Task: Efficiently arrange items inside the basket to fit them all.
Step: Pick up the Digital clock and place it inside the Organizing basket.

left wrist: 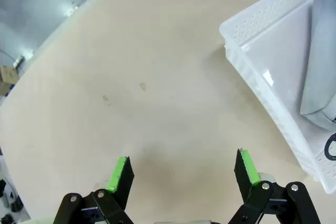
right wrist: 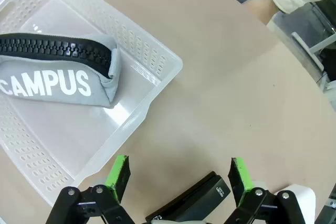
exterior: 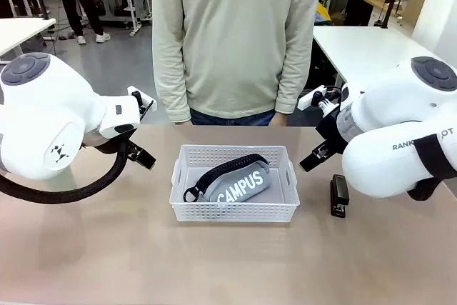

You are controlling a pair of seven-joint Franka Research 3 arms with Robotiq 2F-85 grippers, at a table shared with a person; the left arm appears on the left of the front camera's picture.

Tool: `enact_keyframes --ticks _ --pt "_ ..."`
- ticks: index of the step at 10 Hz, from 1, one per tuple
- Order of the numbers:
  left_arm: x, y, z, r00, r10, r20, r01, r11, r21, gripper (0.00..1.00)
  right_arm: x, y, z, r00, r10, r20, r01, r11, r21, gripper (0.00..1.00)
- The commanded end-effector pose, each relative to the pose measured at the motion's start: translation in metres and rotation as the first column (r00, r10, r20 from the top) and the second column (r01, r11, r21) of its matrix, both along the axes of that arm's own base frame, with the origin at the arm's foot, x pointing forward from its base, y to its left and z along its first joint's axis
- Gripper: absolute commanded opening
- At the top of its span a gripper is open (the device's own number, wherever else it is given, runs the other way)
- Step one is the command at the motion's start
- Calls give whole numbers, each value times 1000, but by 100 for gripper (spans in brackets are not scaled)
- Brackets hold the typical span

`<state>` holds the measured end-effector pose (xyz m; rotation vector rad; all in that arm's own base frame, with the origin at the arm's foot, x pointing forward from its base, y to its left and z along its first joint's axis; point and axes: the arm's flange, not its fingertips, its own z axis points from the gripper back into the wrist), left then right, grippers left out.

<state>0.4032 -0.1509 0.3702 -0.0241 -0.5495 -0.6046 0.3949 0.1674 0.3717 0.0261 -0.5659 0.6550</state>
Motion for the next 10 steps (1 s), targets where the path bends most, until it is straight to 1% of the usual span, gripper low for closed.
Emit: enact_keyframes --ticks 1,10 --pt "0 0 0 1000 0 1 0 1000 0 100 0 0 0 1000 0 0 0 1000 0 100" --pt "0 0 0 1000 0 1 0 1000 0 100 0 0 0 1000 0 0 0 1000 0 100"
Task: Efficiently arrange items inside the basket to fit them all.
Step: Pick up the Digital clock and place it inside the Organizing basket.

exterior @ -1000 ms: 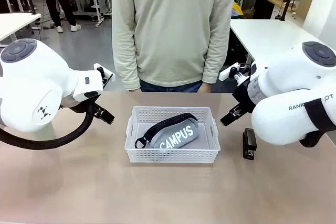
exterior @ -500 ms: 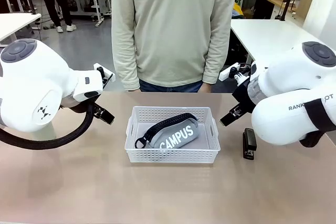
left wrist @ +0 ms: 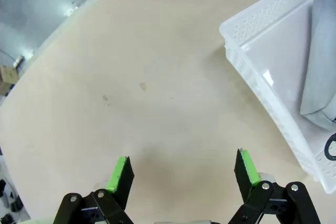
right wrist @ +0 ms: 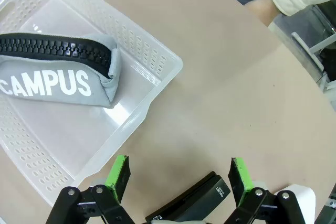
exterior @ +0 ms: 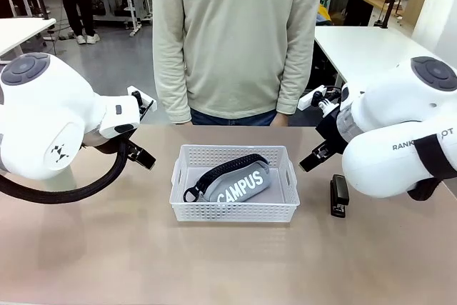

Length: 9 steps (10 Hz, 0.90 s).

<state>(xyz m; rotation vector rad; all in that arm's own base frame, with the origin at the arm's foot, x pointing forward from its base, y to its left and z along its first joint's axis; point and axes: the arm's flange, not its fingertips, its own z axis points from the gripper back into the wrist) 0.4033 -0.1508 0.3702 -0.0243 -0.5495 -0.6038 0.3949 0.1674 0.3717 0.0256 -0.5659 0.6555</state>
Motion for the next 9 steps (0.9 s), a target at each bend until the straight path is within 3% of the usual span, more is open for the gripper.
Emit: enact_keyframes --ticks 1,8,9 --pt "0 0 0 1000 -1 1 1 1000 0 100 0 0 0 1000 0 0 0 1000 1 100" --pt "0 0 0 1000 0 0 0 1000 0 100 0 0 0 1000 0 0 0 1000 0 100" --pt "-11 8 4 990 -95 -100 83 990 -114 100 -6 -6 5 990 50 -132 -49 999 11 100"
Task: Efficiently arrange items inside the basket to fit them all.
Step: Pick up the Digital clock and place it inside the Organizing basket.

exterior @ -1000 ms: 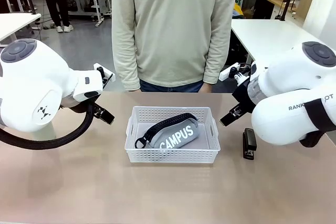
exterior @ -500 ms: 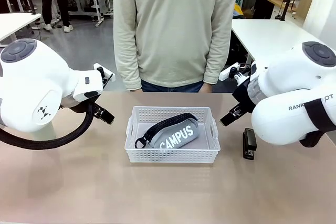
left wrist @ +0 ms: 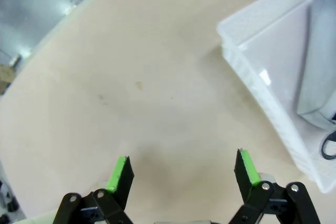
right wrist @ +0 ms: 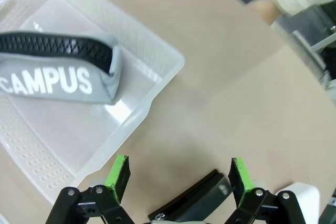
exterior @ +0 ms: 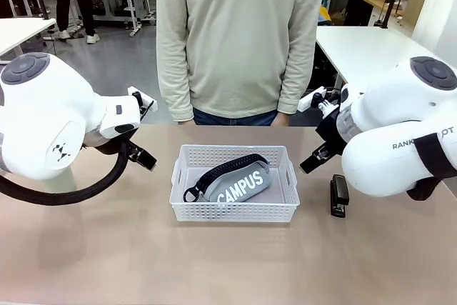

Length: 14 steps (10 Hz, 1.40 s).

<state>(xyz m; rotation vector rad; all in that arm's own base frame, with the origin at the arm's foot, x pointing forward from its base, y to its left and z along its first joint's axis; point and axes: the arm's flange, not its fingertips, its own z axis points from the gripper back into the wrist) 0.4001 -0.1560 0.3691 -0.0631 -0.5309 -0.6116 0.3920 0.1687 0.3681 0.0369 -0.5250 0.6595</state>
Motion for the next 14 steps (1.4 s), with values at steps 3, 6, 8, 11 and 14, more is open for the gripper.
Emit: enact_keyframes --ticks 3,6,8,11,14 --pt "-41 62 49 948 -256 -188 146 877 -458 100 -36 -62 33 973 72 -221 -15 968 250 100" --pt "-103 160 96 993 -114 36 108 726 -679 100 -85 -176 82 967 97 -234 122 629 767 100" --pt "-144 249 97 981 179 70 -36 528 -849 100 -114 -274 85 960 -23 -281 272 335 902 100" --pt "-203 357 35 827 546 -134 -272 181 -945 100 -174 -402 38 926 -239 -294 264 -149 953 100" --pt "-199 373 6 793 571 -212 -348 138 -927 100 -194 -421 2 844 -396 -362 286 -239 928 100"
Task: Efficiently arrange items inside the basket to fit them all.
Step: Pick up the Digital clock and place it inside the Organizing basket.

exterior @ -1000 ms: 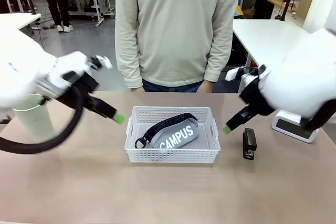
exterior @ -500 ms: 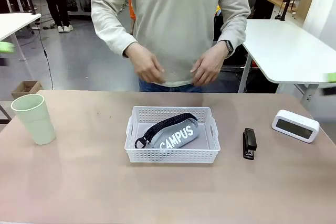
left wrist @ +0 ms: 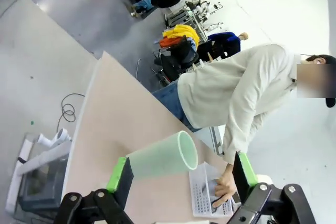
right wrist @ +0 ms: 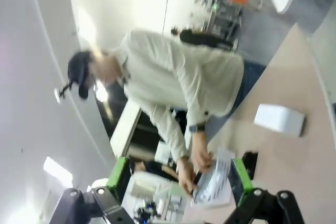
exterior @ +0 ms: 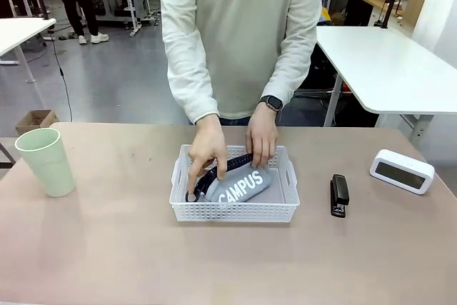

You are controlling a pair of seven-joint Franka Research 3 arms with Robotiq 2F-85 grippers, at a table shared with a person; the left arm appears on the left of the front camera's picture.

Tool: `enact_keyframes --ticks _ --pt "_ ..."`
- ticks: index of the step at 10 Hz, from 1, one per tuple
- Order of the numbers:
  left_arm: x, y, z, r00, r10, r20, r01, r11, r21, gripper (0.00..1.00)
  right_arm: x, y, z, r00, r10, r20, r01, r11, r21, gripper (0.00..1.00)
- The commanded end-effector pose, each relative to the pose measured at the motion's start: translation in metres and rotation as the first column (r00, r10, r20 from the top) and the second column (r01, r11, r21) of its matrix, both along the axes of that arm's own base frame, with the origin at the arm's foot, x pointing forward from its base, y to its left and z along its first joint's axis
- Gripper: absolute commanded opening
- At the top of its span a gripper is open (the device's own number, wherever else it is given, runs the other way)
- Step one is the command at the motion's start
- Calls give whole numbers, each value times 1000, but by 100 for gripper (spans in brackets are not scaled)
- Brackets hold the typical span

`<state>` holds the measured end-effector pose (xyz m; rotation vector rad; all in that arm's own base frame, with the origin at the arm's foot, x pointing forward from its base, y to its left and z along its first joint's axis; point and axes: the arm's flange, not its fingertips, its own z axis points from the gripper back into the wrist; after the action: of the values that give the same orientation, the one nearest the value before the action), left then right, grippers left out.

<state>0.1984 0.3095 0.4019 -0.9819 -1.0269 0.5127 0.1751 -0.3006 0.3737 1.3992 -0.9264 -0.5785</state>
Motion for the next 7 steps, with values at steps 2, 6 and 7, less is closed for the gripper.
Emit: enact_keyframes --ticks 2,6,7 --pt "1 -4 17 1000 -11 16 11 1000 20 100 1 13 14 995 98 5 -98 994 -50 100" --pt "1 -4 17 1000 -11 16 11 1000 20 100 1 13 14 995 98 5 -98 994 -50 100" --pt "1 -4 17 1000 -11 16 11 1000 20 100 1 13 14 995 98 5 -98 994 -50 100"
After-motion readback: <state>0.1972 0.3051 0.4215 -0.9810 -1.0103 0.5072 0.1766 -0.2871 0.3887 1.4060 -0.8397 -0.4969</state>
